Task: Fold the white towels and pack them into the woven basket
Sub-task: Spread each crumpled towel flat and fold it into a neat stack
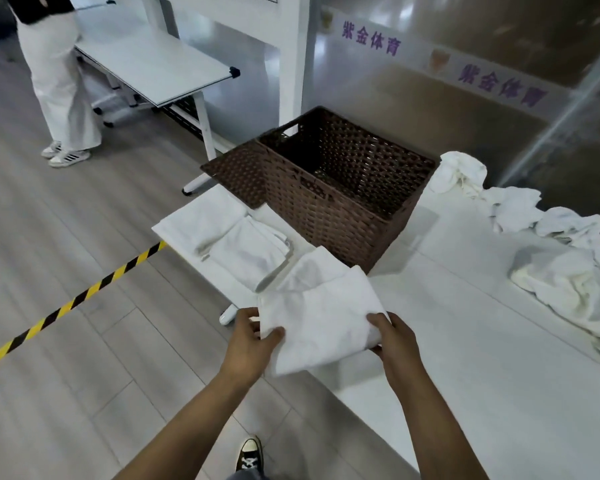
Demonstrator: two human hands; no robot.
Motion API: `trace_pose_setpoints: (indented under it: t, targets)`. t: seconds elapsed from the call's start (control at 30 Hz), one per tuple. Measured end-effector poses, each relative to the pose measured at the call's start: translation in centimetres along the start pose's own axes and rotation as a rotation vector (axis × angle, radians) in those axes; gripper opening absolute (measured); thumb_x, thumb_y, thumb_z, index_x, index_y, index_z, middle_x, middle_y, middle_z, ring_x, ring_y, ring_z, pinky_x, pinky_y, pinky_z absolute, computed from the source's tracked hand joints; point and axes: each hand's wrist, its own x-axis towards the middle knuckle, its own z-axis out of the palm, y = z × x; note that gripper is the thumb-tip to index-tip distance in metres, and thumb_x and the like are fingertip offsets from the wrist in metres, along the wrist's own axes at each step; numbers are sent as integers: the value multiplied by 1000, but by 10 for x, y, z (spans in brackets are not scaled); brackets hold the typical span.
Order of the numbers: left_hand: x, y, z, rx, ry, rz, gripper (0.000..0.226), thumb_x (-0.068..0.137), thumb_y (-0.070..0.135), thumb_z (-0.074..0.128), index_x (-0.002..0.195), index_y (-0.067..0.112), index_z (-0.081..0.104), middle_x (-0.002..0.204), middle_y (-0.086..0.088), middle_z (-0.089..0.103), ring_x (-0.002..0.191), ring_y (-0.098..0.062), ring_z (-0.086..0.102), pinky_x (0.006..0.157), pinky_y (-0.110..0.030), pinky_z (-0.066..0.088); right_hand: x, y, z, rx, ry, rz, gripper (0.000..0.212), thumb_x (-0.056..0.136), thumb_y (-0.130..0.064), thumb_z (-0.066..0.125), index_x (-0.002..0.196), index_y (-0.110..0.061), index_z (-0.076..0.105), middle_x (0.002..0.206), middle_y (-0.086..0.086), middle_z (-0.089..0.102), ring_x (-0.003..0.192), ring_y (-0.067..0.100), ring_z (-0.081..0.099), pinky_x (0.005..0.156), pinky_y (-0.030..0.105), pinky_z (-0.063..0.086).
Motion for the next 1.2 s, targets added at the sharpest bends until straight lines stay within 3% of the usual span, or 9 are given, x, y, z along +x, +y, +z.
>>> trace_pose_setpoints:
  t: [0.2, 0.37, 0.47, 0.6, 0.7, 0.8, 0.93, 1.1, 1.2]
  targets:
    - [32, 3, -59, 1, 47, 30, 82, 85, 13, 77, 151, 28, 30, 125, -5, 60, 104, -15, 62, 88, -36, 54, 9, -5, 68, -80, -27, -5, 17, 88, -19, 69, 104, -19, 75, 109, 2, 75, 103, 23, 69, 91, 46, 59]
    - [59, 6, -90, -84, 100, 10, 71, 87, 11, 74, 144, 31, 37, 115, -2, 64, 98, -16, 65, 70, -28, 54, 28, -19, 123, -132, -95, -13, 16, 91, -29, 71, 105, -22, 74, 109, -3, 76, 104, 19, 69, 92, 44, 59]
    - [75, 8, -104, -120, 149, -3, 66, 87, 14, 73, 140, 34, 40, 113, -3, 64, 97, -18, 67, 68, -31, 58, 48, -29, 154, -198, -156, -30, 17, 92, -38, 72, 100, -23, 76, 106, -6, 77, 104, 16, 70, 93, 41, 58]
    - [108, 11, -126, -118, 221, -20, 67, 87, 18, 75, 139, 37, 38, 111, -2, 65, 94, -18, 67, 61, -27, 57, 89, -42, 203, -294, -210, -57, 12, 92, -35, 72, 97, -24, 74, 107, -5, 74, 104, 15, 67, 94, 39, 55]
    - [135, 17, -140, -114, 289, -39, 66, 89, 16, 73, 141, 36, 37, 111, -1, 65, 95, -17, 67, 64, -27, 56, 125, -49, 244, -340, -242, -81, 18, 92, -30, 70, 105, -18, 73, 107, -3, 71, 102, 16, 64, 83, 32, 50]
    - [168, 28, -153, -109, 364, -67, 63, 91, 10, 68, 141, 36, 37, 110, -2, 65, 95, -16, 67, 67, -28, 56, 165, -62, 290, -425, -318, -124, 11, 93, -25, 68, 90, -16, 71, 92, -2, 71, 92, 19, 64, 72, 29, 47]
    - [223, 40, -174, -102, 456, -77, 64, 92, 8, 67, 143, 33, 37, 108, -1, 65, 96, -18, 66, 67, -27, 55, 217, -80, 357, -498, -408, -187, 12, 93, -26, 68, 98, -15, 70, 98, -1, 72, 97, 20, 66, 80, 30, 47]
    - [279, 44, -191, -83, 529, -96, 64, 92, 10, 68, 143, 35, 37, 109, -2, 64, 95, -17, 66, 66, -27, 56, 261, -88, 407, -582, -470, -257, 17, 95, -27, 65, 104, -13, 70, 99, 0, 71, 94, 20, 66, 69, 27, 46]
    - [310, 43, -198, -60, 542, -124, 65, 94, 13, 67, 144, 36, 35, 109, -1, 64, 96, -18, 66, 60, -22, 54, 283, -89, 429, -623, -476, -271, 23, 97, -31, 62, 110, -14, 69, 104, -1, 70, 98, 19, 64, 74, 29, 47]
